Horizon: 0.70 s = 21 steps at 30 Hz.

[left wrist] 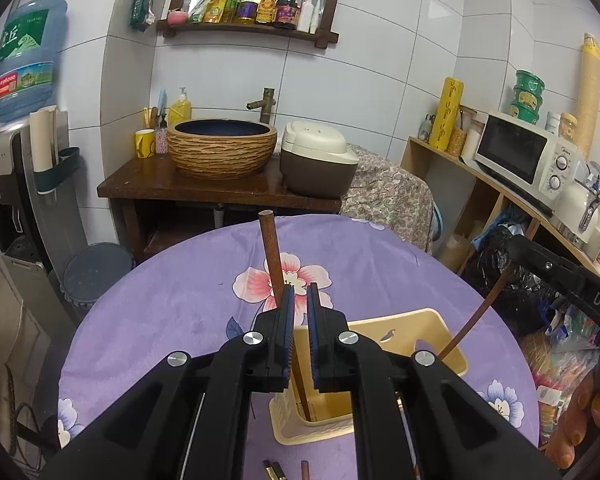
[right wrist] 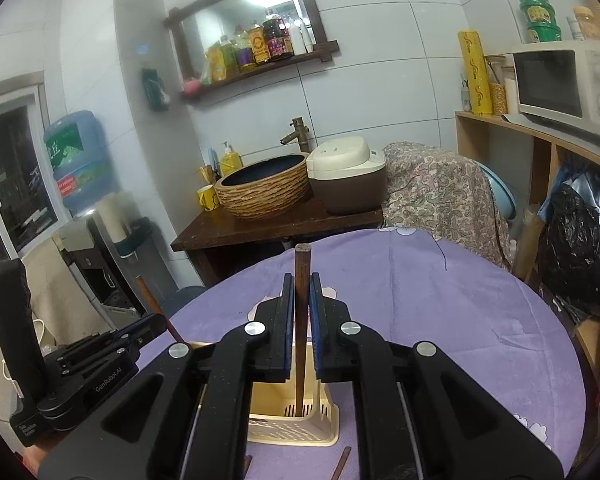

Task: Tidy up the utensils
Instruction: 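Open both tools to release the chopsticks into the holder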

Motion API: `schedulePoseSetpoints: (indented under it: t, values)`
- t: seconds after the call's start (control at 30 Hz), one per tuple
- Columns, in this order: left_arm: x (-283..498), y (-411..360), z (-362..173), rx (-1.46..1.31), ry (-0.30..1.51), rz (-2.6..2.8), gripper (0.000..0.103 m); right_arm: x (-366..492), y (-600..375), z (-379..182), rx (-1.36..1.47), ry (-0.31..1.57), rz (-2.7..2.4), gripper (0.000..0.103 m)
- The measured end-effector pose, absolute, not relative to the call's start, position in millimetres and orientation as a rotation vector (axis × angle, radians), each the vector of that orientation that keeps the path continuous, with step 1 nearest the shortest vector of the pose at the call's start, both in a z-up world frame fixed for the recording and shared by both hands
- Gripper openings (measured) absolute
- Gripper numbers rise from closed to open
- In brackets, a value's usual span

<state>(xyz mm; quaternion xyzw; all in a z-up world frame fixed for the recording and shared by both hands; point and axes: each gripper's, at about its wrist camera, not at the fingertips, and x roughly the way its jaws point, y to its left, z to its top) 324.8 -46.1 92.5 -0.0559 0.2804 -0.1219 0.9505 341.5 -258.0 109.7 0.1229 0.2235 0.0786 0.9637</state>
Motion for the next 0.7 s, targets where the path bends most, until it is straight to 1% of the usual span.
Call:
schedulePoseSetpoints:
  t: [0.03, 0.07, 0.1, 0.13, 0.17, 0.2, 0.23, 0.27, 0.33, 0.43, 0.47, 0.5, 0.53, 0.57, 0.7]
  values:
    - [324.0, -46.7, 93.2, -0.105, 0.572, -0.253, 0.008, 340.0, -258.8, 109.5, 0.252, 0.453, 0.160, 0.021]
    - [322.5, -47.5, 94.1, -0.093, 0.569, -0.252, 0.010, 337.6, -259.5, 109.3, 0.253, 0.450, 0.160, 0.040]
    - [320.0, -47.7, 94.9, -0.086, 0.563, -0.251, 0.020, 335.0, -260.6, 109.4, 0.255, 0.440, 0.159, 0.050]
    - [318.4, -46.8, 95.1, -0.087, 0.558, -0.253, 0.034, 330.9, -261.6, 110.5, 0.255, 0.423, 0.154, 0.060]
    - [315.7, -45.3, 95.6, -0.095, 0.548, -0.256, 0.041, 325.6, -261.7, 111.4, 0.245, 0.404, 0.144, 0.061]
    - [312.6, -43.0, 96.3, -0.105, 0.539, -0.259, 0.050, 321.0, -261.0, 112.5, 0.229, 0.395, 0.141, 0.061]
    - [307.5, -40.4, 97.7, -0.114, 0.525, -0.262, 0.055, 317.7, -261.0, 113.1, 0.224, 0.391, 0.143, 0.063]
    - [303.4, -39.5, 98.3, -0.111, 0.515, -0.266, 0.056, 311.0, -261.9, 113.1, 0.224, 0.382, 0.145, 0.070]
    - [287.8, -35.9, 100.5, -0.088, 0.483, -0.276, 0.064, 298.7, -263.7, 113.9, 0.222, 0.363, 0.145, 0.077]
    - [262.1, -23.8, 100.2, -0.102, 0.430, -0.282, 0.092, 277.0, -267.1, 113.1, 0.190, 0.351, 0.126, 0.085]
    - [252.4, -17.3, 97.9, -0.117, 0.417, -0.288, 0.096, 268.5, -269.0, 111.6, 0.184, 0.348, 0.131, 0.088]
    - [246.7, -13.3, 95.5, -0.126, 0.415, -0.289, 0.098, 258.6, -270.9, 108.9, 0.180, 0.344, 0.141, 0.090]
    - [238.3, -5.9, 89.7, -0.138, 0.424, -0.279, 0.098, 249.1, -272.1, 104.8, 0.171, 0.344, 0.140, 0.093]
    - [232.9, -0.3, 84.2, -0.148, 0.434, -0.268, 0.098, 242.6, -272.5, 100.8, 0.162, 0.348, 0.137, 0.095]
    - [207.6, 21.8, 54.4, -0.194, 0.448, -0.227, 0.098, 215.5, -271.3, 66.6, 0.111, 0.416, 0.120, 0.095]
